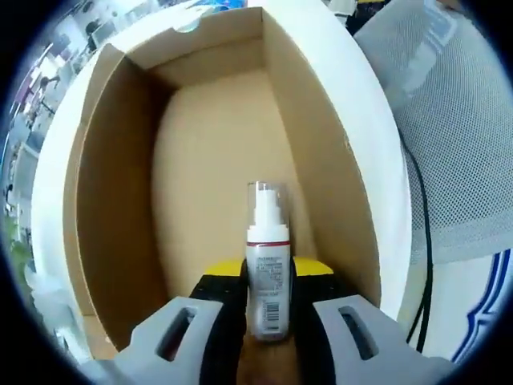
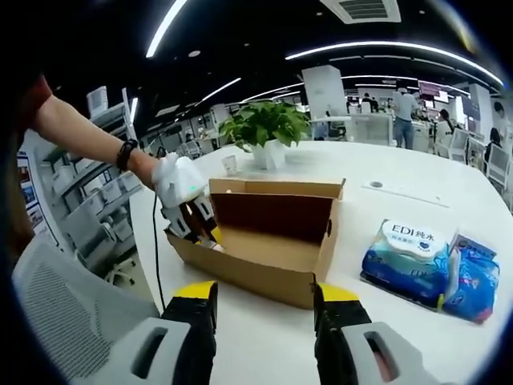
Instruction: Operate the shoe box by opening the lid, removing the specified soft item, and placing it in the target area until the item is outside and the box remains undamaged.
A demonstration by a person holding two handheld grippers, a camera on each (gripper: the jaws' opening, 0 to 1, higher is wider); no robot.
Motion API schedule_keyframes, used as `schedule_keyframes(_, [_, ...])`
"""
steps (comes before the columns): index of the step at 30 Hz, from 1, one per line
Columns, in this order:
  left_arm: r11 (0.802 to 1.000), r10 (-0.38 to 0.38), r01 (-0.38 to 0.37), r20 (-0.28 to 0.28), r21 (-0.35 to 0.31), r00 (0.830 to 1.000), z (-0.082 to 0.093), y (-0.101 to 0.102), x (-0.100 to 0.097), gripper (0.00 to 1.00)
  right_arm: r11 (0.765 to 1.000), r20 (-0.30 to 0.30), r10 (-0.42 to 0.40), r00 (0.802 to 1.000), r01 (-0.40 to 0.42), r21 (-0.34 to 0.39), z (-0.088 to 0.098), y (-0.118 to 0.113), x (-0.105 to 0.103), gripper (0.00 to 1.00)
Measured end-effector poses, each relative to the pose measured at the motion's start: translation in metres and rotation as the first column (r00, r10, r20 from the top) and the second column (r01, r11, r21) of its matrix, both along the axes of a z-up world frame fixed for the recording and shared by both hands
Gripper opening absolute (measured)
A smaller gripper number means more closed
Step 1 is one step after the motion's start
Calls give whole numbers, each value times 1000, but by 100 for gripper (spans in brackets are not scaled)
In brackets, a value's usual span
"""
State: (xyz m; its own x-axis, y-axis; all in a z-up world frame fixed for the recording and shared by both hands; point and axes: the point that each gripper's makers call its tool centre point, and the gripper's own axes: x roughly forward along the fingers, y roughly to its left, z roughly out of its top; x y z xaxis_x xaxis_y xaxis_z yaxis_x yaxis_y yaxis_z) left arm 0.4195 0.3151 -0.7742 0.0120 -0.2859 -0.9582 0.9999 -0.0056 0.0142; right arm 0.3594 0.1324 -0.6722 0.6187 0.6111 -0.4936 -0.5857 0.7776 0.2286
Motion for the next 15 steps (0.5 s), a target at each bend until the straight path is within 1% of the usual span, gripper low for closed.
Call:
schedule_keyframes(2, [1000, 12, -12, 9, -10, 1000, 5, 0, 3, 18, 1000, 2, 21, 1000, -21, 5, 0, 5, -2, 45])
schedule_keyframes(3, [999, 25, -24, 18, -25, 1000, 10, -2, 5, 18, 1000, 3, 26, 1000, -26, 7, 1, 6, -2, 45])
schedule_keyframes(6, [992, 83, -81, 14, -98, 996, 26, -13, 10, 18, 999, 7, 44, 999, -45, 24, 4, 10, -4, 45])
schedule_keyframes(7, [987, 101, -98, 14, -125, 995, 34, -17, 11, 18, 999, 8, 47, 999, -47, 26, 5, 11, -4, 45])
schedule_keyframes(9, [981, 119, -116, 10, -159, 993, 47, -22, 13, 18, 998, 12, 54, 998, -55, 25, 8, 10, -4, 45])
schedule_keyframes(12, [970, 133, -129, 6, -205, 991, 63, -31, 15, 18, 998, 27, 67, 997, -68, 15, 14, 8, -4, 45])
schedule_keyframes(15, [968, 117, -113, 8, -222, 993, 75, -38, 10, 18, 997, 41, 81, 996, -81, 2, 20, 6, -3, 45])
